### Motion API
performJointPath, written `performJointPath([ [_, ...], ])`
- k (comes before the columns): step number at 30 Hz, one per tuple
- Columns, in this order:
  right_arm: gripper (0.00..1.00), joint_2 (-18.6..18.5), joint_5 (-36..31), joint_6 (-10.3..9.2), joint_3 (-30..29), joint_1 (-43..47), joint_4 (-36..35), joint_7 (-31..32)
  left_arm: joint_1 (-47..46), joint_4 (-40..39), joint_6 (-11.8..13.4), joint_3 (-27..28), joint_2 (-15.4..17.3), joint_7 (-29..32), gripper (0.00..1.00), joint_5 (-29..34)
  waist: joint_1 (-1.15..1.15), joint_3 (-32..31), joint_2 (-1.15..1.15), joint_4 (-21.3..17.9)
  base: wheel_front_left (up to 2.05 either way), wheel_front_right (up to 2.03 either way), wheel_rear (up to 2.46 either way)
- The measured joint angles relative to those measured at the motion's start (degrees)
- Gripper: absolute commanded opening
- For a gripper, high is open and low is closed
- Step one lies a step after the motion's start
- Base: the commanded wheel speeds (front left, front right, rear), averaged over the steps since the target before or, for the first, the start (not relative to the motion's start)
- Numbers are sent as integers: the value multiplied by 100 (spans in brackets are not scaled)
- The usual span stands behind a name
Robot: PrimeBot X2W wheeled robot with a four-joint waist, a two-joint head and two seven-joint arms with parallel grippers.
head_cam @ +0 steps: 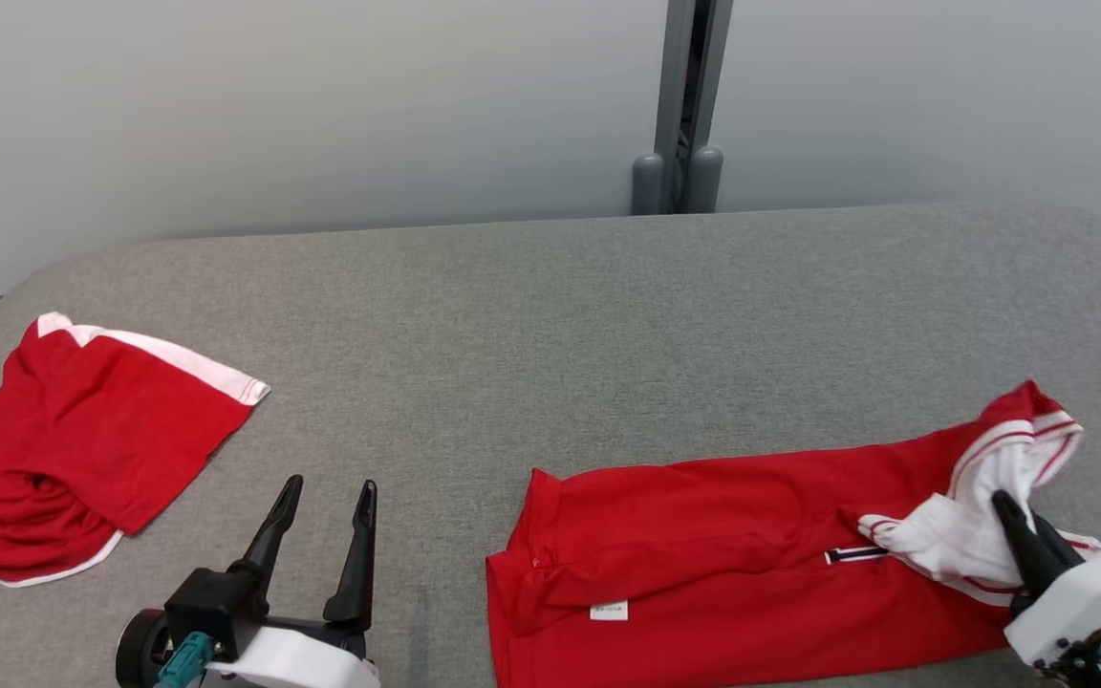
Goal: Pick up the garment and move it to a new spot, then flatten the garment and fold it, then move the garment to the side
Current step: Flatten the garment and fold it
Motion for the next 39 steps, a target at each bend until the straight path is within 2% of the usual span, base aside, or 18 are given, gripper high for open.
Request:
performJointPath([
  [6, 0, 486, 491, 0, -40, 273, -1187, 648, 54, -14, -2, 37, 1, 0, 100, 11, 0, -108, 0, -157, 0, 0, 0],
  [8, 0, 1236, 570, 0, -138, 475, -1802, 1174, 55, -3, -10, 45, 0, 0, 100, 10, 0, -142, 0, -183, 0, 0, 0],
  [10, 0, 1570, 571, 0, -163, 530, -1987, 1356, 55, -2, -11, 35, -2, 0, 100, 9, 0, -146, 0, -171, 0, 0, 0],
  [13, 0, 1849, 743, 0, -120, 607, -2176, 1566, 54, 5, -20, 4, -1, 0, 100, 1, 0, -139, 0, -108, 0, 0, 0],
  [16, 0, 1859, 1268, -1, 258, 616, -2097, 1463, 51, 15, -20, -5, 0, 0, 100, -2, 0, -120, 0, 10, 0, 0, 0],
  [17, 0, 1871, 1568, -1, 595, 598, -2005, 1277, 40, 21, -33, -22, 0, 0, 100, -19, 0, -91, 0, 86, 0, 0, 0],
  [23, 0, 1882, 2471, -1, 1697, 79, -1343, 500, -47, 29, -25, -91, -1, 0, 100, -90, 0, 77, 0, 405, 0, 0, 0],
  [36, 0, 1884, 3555, -1, 2903, -918, 21, -325, -254, 80, 40, -281, 1, 0, 100, -236, 0, 441, 0, 888, 0, 0, 0],
  [37, 46, 1886, 3635, -1, 2969, -967, 138, -342, -263, 85, 51, -301, 0, 0, 100, -243, 0, 461, 0, 914, 0, 0, 0],
  [38, 100, 1883, 3715, -1, 3053, -1010, 237, -354, -269, 99, 65, -319, 1, 0, 100, -243, 0, 481, 0, 936, 0, 0, 0],
  [39, 100, 1881, 3806, -1, 3154, -1061, 309, -353, -273, 127, 71, -324, 1, 0, 100, -243, 0, 498, 0, 955, 0, 0, 0],
])
